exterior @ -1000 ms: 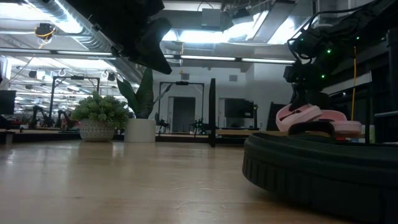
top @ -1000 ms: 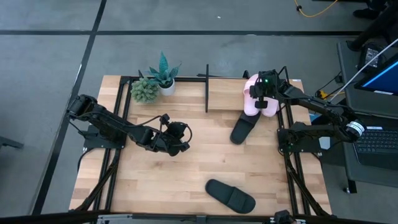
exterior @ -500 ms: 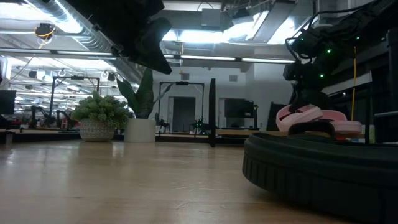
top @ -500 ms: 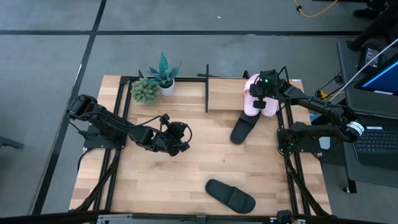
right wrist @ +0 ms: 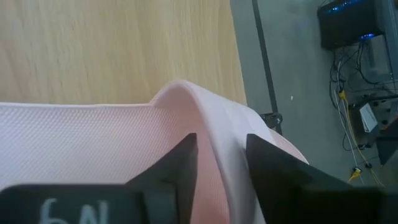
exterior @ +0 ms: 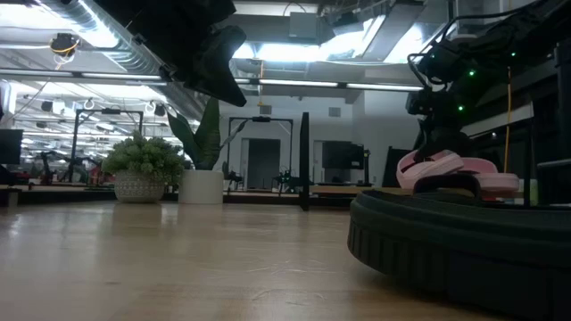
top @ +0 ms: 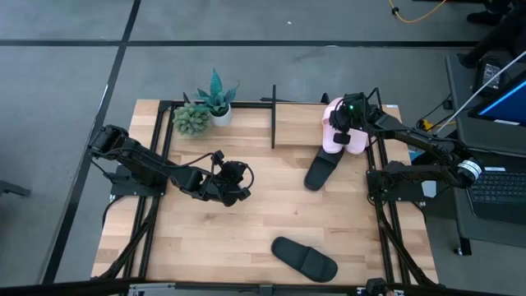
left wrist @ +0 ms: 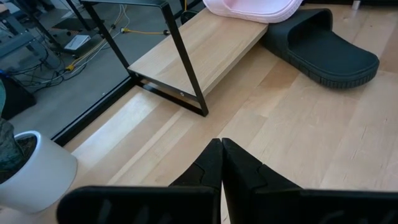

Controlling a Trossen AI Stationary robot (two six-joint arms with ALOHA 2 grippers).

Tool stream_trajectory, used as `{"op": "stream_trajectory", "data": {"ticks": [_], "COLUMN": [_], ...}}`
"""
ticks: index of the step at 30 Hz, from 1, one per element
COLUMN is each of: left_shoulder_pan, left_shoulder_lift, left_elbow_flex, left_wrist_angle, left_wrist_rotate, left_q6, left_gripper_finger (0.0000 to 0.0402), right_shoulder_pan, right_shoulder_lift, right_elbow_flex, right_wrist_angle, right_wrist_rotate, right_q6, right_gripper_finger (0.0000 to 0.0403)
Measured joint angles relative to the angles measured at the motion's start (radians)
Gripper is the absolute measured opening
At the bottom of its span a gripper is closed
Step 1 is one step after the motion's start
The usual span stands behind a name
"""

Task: Pick and place slides into the shelf
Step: Put the pink slide on the shelf, then put the bottom black slide on the shelf

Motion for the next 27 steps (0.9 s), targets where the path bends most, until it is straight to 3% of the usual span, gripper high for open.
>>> {"op": "stream_trajectory", "data": {"ticks": [9,17,24,27], "left_shoulder_pan": [0.0,0.0,0.0,0.0], "left_shoulder_lift": [0.0,0.0,0.0,0.0], "left_elbow_flex": [0.0,0.0,0.0,0.0], "left_wrist_angle": [-0.004,-0.004,-0.004,-0.004], "left_wrist_rotate": [0.0,0.0,0.0,0.0], "left_q6": [0.012,0.025,0.026,0.026], "left_gripper_finger": [0.0,0.0,0.0,0.0], "right_shoulder_pan": [0.001,0.031,0.122,0.163], "right_shoulder_lift": [0.0,0.0,0.0,0.0], "right_elbow_flex": [-0.001,-0.001,-0.001,-0.001], "right_wrist_angle": [-0.001,0.0,-0.008,-0.034], "right_wrist_rotate": [0.0,0.008,0.223,0.236], "right_q6": [0.036,0.057,0.11,0.113], "right_gripper_finger": [0.0191,0.0206,0.0206,0.0206]}}
